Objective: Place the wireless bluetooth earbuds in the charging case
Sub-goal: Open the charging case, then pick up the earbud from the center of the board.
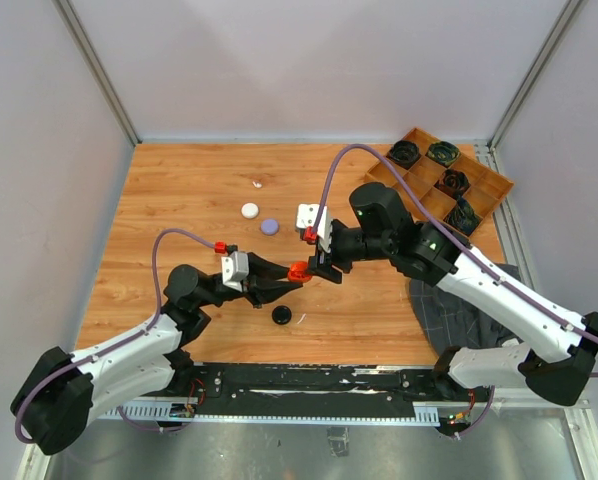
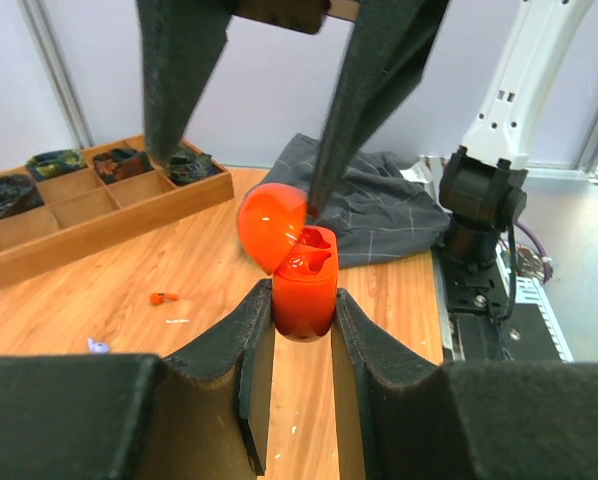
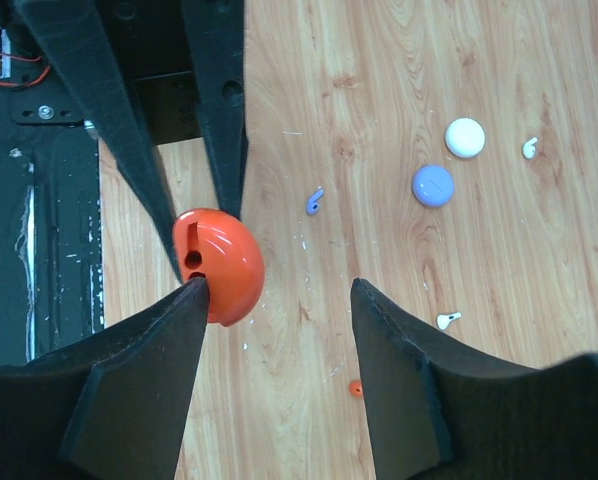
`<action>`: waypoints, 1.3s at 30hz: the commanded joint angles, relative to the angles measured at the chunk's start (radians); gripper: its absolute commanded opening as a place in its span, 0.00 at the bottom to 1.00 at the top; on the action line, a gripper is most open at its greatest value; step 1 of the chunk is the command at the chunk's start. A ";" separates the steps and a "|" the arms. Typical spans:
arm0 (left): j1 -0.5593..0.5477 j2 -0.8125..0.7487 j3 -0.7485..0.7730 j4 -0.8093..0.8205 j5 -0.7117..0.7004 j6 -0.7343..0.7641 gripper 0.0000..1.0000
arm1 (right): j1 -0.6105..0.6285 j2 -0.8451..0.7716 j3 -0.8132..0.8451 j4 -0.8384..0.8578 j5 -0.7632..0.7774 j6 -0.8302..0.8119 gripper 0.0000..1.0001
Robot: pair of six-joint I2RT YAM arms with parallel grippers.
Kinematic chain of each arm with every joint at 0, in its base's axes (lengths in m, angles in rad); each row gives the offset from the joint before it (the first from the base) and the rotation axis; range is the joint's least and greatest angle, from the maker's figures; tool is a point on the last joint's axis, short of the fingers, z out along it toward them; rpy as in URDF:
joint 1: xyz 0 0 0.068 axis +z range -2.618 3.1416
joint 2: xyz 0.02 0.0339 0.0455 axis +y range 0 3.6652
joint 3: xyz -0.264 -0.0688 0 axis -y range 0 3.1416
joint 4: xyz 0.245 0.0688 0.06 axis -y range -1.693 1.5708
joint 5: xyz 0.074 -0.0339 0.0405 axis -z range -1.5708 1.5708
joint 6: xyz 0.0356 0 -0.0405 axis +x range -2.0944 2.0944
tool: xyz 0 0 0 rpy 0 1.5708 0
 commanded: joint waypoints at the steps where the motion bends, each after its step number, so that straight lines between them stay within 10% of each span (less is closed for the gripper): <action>1: -0.009 0.001 -0.005 0.029 0.070 0.012 0.00 | 0.018 -0.022 0.013 0.040 0.057 0.028 0.60; 21: -0.009 -0.007 -0.064 -0.115 -0.339 0.040 0.00 | -0.137 0.061 0.010 -0.025 0.162 0.250 0.65; 39: 0.117 0.076 -0.030 -0.213 -0.334 -0.050 0.00 | -0.434 0.357 -0.135 0.072 0.292 0.451 0.64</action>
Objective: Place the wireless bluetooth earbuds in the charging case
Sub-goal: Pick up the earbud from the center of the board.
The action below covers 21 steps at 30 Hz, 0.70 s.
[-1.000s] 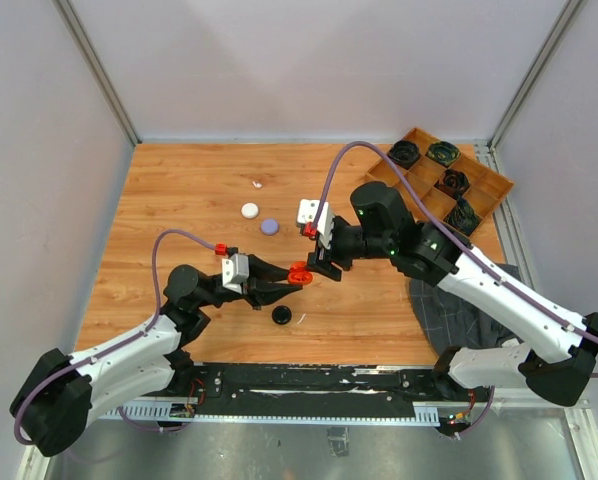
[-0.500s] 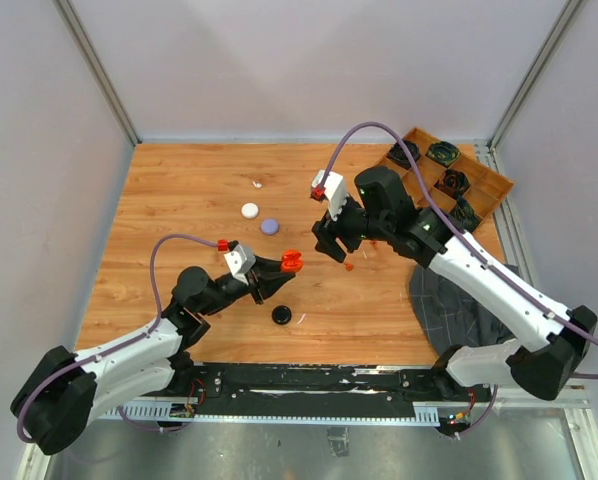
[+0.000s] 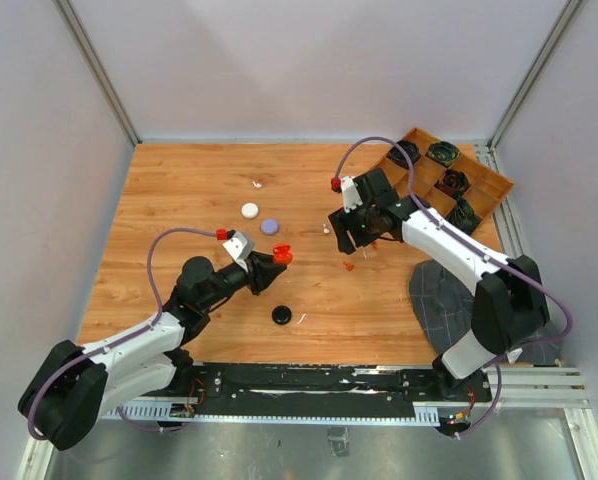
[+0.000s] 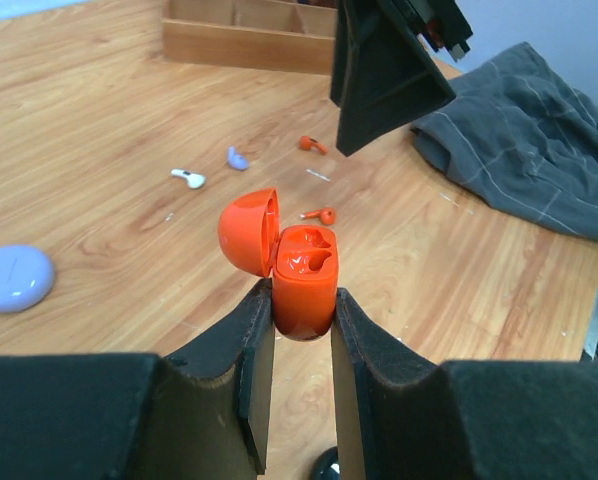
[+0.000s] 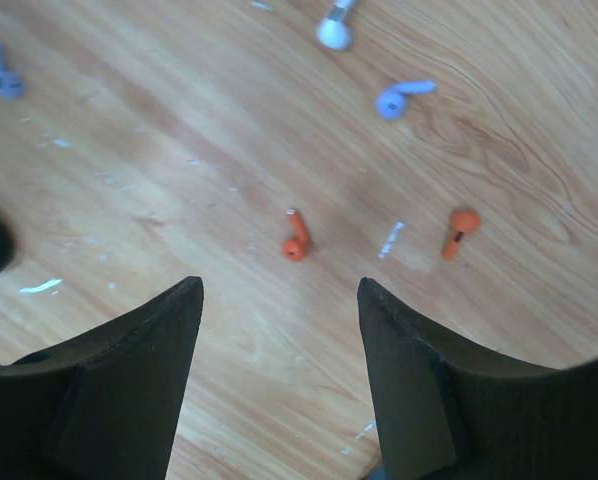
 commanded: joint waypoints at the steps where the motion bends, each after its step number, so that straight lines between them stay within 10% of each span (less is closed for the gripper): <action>1: 0.060 0.013 0.011 0.016 0.045 -0.040 0.00 | -0.088 0.061 -0.015 0.032 0.086 0.055 0.64; 21: 0.077 0.041 0.038 -0.013 0.186 -0.004 0.00 | -0.267 0.384 0.258 -0.192 -0.029 -0.216 0.49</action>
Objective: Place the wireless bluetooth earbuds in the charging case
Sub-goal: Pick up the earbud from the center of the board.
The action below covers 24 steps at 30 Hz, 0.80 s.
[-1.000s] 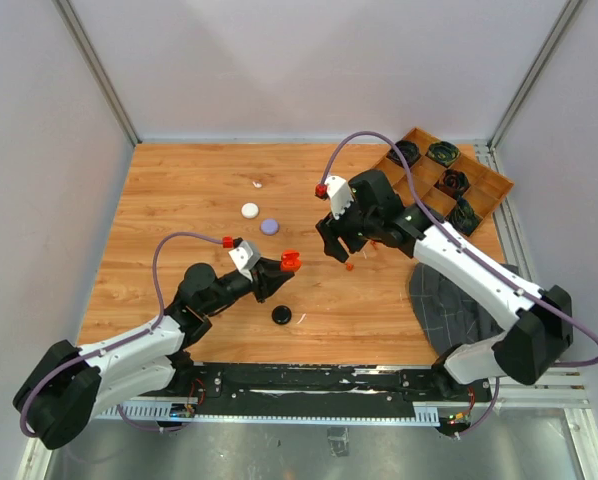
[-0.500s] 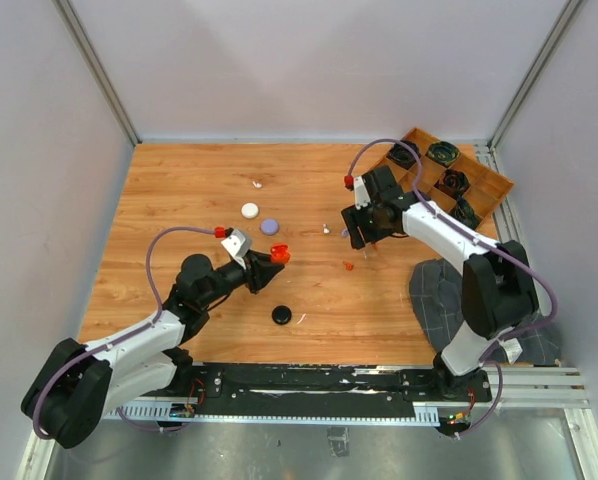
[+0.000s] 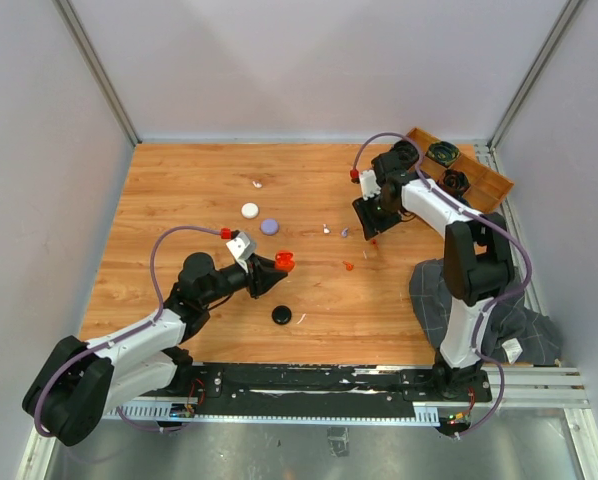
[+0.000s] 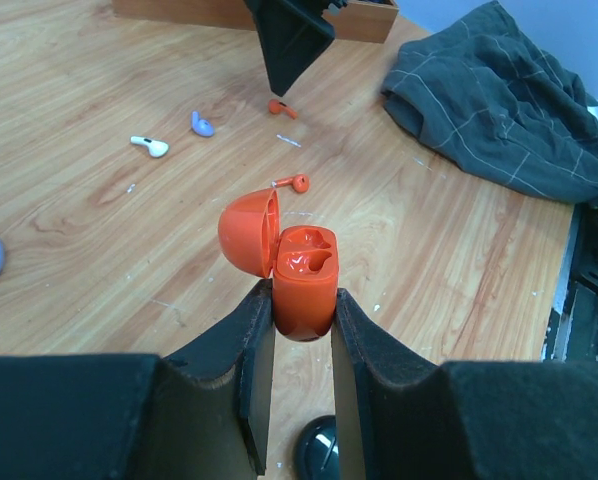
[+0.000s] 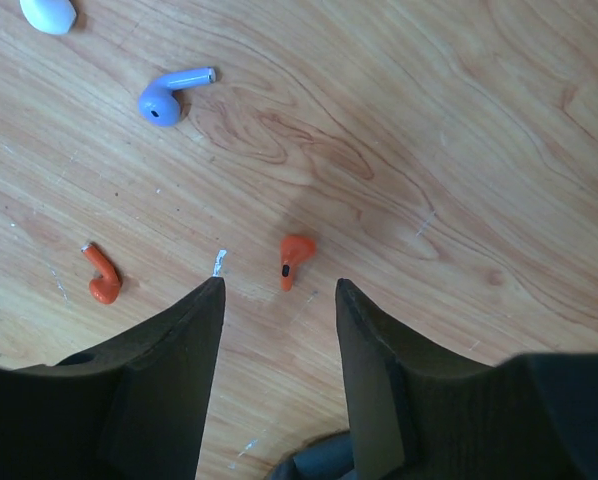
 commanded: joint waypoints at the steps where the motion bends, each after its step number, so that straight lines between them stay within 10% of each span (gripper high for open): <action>1: 0.006 0.000 0.029 0.025 0.045 0.014 0.00 | -0.020 0.044 0.057 -0.092 -0.029 -0.085 0.48; 24: 0.006 0.009 0.029 0.036 0.111 0.020 0.00 | -0.021 0.187 0.135 -0.136 0.025 -0.129 0.38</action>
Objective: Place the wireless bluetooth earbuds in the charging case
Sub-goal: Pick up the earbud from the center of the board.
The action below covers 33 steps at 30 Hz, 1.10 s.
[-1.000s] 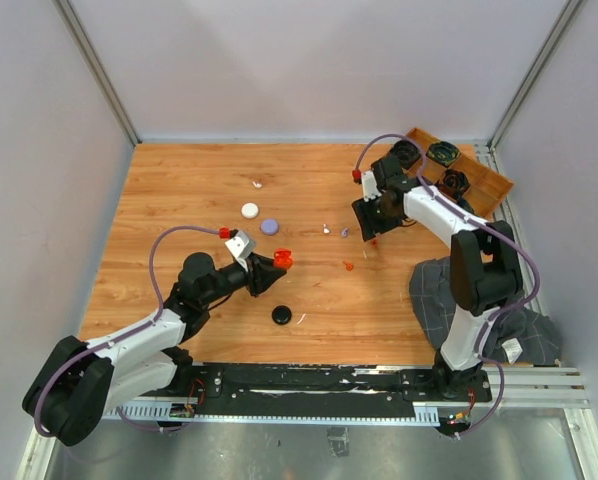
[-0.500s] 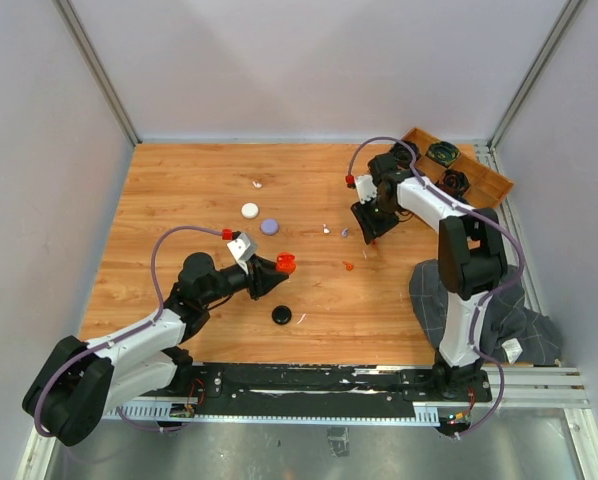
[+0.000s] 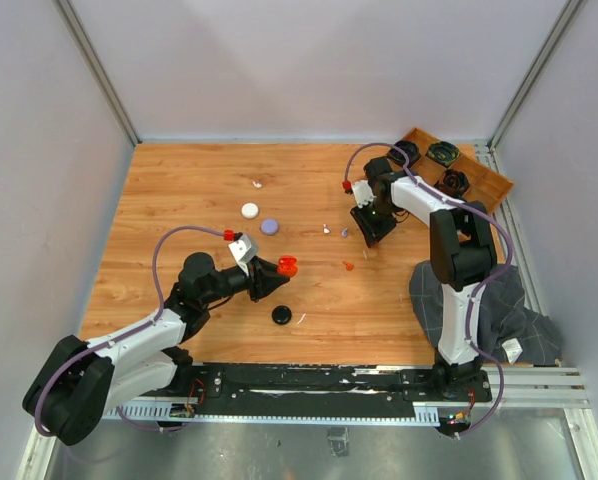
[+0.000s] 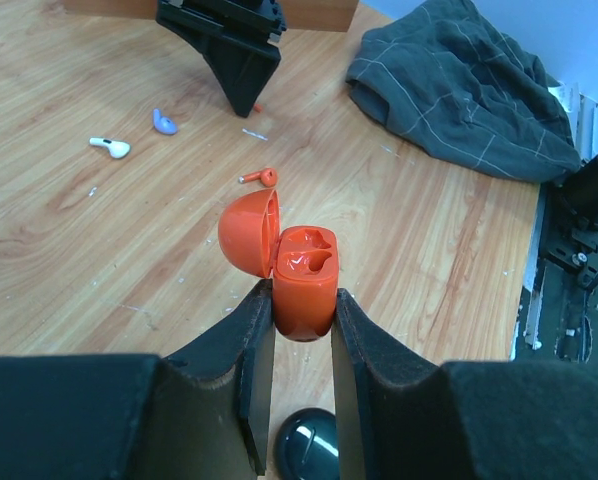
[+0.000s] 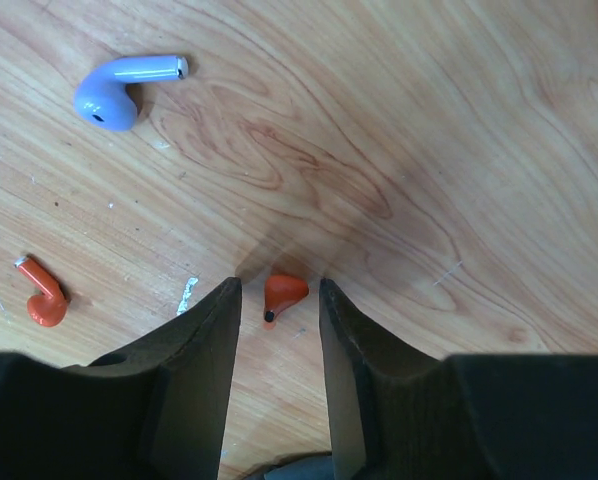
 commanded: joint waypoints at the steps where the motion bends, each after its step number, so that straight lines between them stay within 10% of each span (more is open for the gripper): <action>1: 0.006 0.005 0.029 0.037 0.032 0.019 0.00 | -0.020 0.019 0.030 -0.032 0.029 -0.021 0.38; 33: 0.005 -0.077 -0.040 0.222 -0.032 0.021 0.02 | 0.137 -0.208 -0.040 0.024 0.076 0.134 0.15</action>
